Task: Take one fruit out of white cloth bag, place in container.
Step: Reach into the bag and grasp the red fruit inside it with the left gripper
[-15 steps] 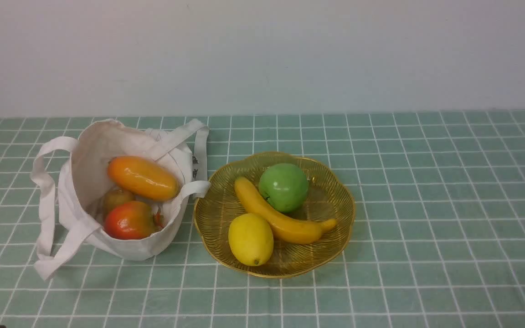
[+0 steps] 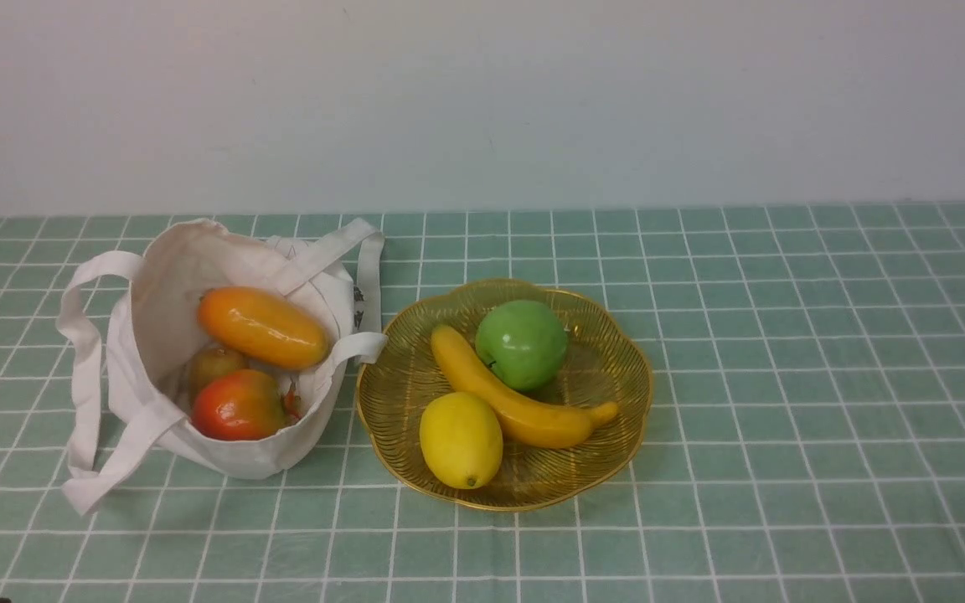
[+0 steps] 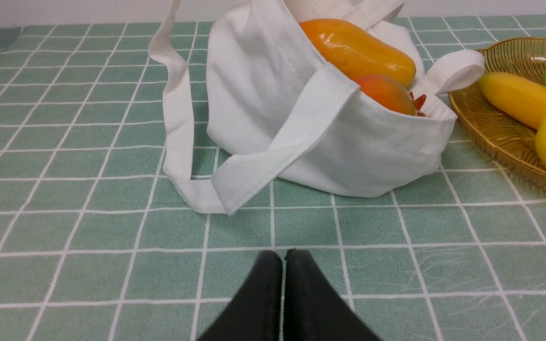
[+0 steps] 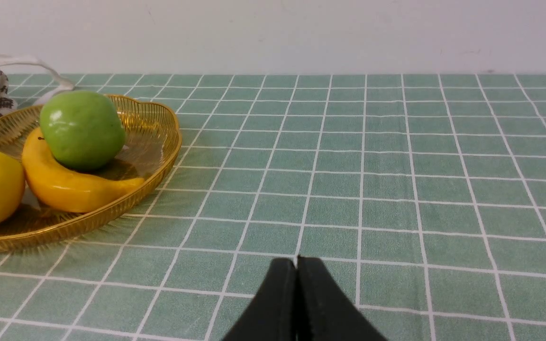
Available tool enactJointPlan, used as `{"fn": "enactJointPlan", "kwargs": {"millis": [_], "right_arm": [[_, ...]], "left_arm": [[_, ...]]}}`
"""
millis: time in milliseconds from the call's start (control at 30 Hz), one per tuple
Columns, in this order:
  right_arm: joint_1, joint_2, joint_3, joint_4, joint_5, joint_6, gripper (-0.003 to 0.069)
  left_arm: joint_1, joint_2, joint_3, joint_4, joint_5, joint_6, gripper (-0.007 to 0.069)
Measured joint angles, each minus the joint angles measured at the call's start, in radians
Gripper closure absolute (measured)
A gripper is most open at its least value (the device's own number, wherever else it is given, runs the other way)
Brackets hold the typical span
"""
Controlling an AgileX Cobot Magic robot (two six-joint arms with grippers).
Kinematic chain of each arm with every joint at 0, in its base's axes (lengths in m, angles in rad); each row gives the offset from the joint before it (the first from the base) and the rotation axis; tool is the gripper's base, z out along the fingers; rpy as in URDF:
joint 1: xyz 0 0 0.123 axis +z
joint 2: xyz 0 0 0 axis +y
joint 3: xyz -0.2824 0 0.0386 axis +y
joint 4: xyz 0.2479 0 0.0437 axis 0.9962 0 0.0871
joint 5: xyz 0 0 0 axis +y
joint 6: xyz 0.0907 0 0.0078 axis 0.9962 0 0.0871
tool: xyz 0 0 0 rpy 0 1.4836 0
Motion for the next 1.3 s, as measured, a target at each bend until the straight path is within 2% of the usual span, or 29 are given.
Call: {"fn": "enactJointPlan", "kwargs": {"millis": [800, 867, 967, 1000, 1100, 1133, 1200, 1300], "right_arm": [[0.000, 0.000, 0.000, 0.000, 0.000, 0.000, 0.0674], [0.000, 0.000, 0.000, 0.000, 0.000, 0.000, 0.0674], [0.000, 0.000, 0.000, 0.000, 0.000, 0.000, 0.0674], [0.000, 0.000, 0.000, 0.000, 0.000, 0.000, 0.0674], [0.000, 0.000, 0.000, 0.000, 0.000, 0.000, 0.0674], [0.000, 0.000, 0.000, 0.000, 0.000, 0.000, 0.0674], [0.000, 0.000, 0.000, 0.000, 0.000, 0.000, 0.0674], [0.000, 0.000, 0.000, 0.000, 0.000, 0.000, 0.0674]], "left_arm": [[0.000, 0.000, -0.001, -0.013, 0.000, -0.004, 0.0632], [0.000, 0.000, -0.001, -0.061, 0.000, -0.031, 0.0632], [0.000, 0.000, -0.001, -0.293, 0.000, -0.163, 0.0632], [0.000, 0.000, 0.000, -0.329, 0.001, -0.182, 0.0632], [0.000, 0.000, 0.000, -0.585, 0.003, -0.291, 0.0632], [0.000, 0.000, 0.000, -0.675, 0.002, -0.301, 0.0632], [0.000, 0.000, 0.000, -0.709, 0.000, -0.301, 0.0632], [0.000, 0.000, 0.000, -0.825, 0.005, -0.277, 0.0632]]}}
